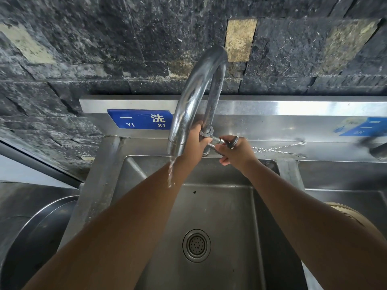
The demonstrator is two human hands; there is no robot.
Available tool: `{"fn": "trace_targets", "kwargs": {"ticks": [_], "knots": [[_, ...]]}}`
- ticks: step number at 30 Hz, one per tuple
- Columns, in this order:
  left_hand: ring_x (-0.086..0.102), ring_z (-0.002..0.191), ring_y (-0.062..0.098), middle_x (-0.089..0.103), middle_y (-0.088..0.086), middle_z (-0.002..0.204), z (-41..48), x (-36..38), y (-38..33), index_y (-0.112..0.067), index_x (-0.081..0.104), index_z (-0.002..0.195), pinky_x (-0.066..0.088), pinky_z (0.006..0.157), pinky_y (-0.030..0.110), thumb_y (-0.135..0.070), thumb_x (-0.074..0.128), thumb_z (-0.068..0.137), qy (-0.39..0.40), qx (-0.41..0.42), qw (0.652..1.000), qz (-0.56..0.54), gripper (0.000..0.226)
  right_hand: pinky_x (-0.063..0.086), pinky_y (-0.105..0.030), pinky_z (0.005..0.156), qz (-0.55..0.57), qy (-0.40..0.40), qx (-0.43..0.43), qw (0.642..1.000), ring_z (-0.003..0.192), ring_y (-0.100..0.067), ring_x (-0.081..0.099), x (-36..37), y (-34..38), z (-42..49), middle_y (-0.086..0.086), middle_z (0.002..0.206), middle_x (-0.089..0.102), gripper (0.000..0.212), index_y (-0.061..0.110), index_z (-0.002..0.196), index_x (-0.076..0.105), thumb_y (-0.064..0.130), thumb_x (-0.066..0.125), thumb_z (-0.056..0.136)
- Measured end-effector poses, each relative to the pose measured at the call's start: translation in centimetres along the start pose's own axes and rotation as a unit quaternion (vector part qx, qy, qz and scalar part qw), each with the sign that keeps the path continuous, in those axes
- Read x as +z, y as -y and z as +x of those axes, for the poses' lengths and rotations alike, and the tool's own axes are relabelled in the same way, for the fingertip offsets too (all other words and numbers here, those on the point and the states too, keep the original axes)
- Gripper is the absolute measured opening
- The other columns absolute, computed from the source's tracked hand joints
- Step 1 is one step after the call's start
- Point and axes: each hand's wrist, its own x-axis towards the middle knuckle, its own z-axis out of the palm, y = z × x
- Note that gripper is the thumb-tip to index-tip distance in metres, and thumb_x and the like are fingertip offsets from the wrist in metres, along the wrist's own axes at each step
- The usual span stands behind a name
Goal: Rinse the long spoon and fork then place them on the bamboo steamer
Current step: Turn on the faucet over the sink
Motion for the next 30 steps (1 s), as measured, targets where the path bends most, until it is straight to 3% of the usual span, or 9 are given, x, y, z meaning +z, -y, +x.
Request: {"fn": "trace_targets", "kwargs": {"ticks": [2, 6, 19, 24, 30], "knots": [[0.045, 0.070, -0.004, 0.057, 0.002, 0.095, 0.04, 0.08, 0.23, 0.005, 0.058, 0.120, 0.030, 0.064, -0.010, 0.001, 0.062, 0.091, -0.007, 0.002, 1.000, 0.005, 0.030, 0.060, -0.027, 0.053, -0.006, 0.000, 0.005, 1.000, 0.053, -0.020, 0.065, 0.00, 0.15, -0.03, -0.014, 0.088, 0.069, 0.036, 0.006, 0.127, 0.064, 0.014, 0.069, 0.092], [0.050, 0.087, 0.007, 0.068, 0.010, 0.108, 0.12, 0.24, 0.60, -0.002, 0.058, 0.124, 0.031, 0.067, -0.009, -0.006, 0.064, 0.091, -0.019, 0.004, 1.000, 0.021, 0.034, 0.060, -0.025, 0.051, -0.007, -0.002, 0.012, 1.000, 0.052, -0.018, 0.064, 0.02, 0.34, -0.02, -0.013, 0.088, 0.069, 0.038, 0.006, 0.128, 0.063, 0.014, 0.069, 0.092], [0.053, 0.090, 0.007, 0.069, 0.014, 0.110, 0.05, 0.20, 0.49, 0.000, 0.060, 0.121, 0.034, 0.069, -0.007, -0.002, 0.063, 0.090, -0.020, 0.020, 0.999, 0.015, 0.031, 0.061, -0.028, 0.055, 0.006, 0.002, 0.022, 1.000, 0.056, -0.021, 0.065, -0.02, 0.42, -0.22, -0.016, 0.095, 0.069, 0.038, 0.006, 0.129, 0.062, 0.013, 0.069, 0.092], [0.050, 0.078, 0.002, 0.069, 0.016, 0.106, 0.02, 0.19, 0.31, 0.003, 0.061, 0.117, 0.034, 0.067, -0.007, 0.001, 0.063, 0.089, -0.019, 0.018, 1.000, 0.008, 0.028, 0.062, -0.031, 0.055, 0.002, 0.004, 0.018, 1.000, 0.055, -0.021, 0.065, -0.04, 0.37, -0.22, -0.012, 0.087, 0.067, 0.033, 0.006, 0.123, 0.065, 0.014, 0.069, 0.092], [0.051, 0.087, 0.007, 0.069, 0.017, 0.108, 0.05, 0.34, 0.35, 0.004, 0.059, 0.119, 0.033, 0.066, -0.007, 0.001, 0.062, 0.090, -0.018, 0.014, 1.000, 0.014, 0.029, 0.062, -0.031, 0.054, 0.003, 0.003, 0.022, 1.000, 0.055, -0.020, 0.066, 0.01, 0.30, -0.09, -0.010, 0.085, 0.068, 0.033, 0.008, 0.123, 0.065, 0.014, 0.070, 0.091]]}}
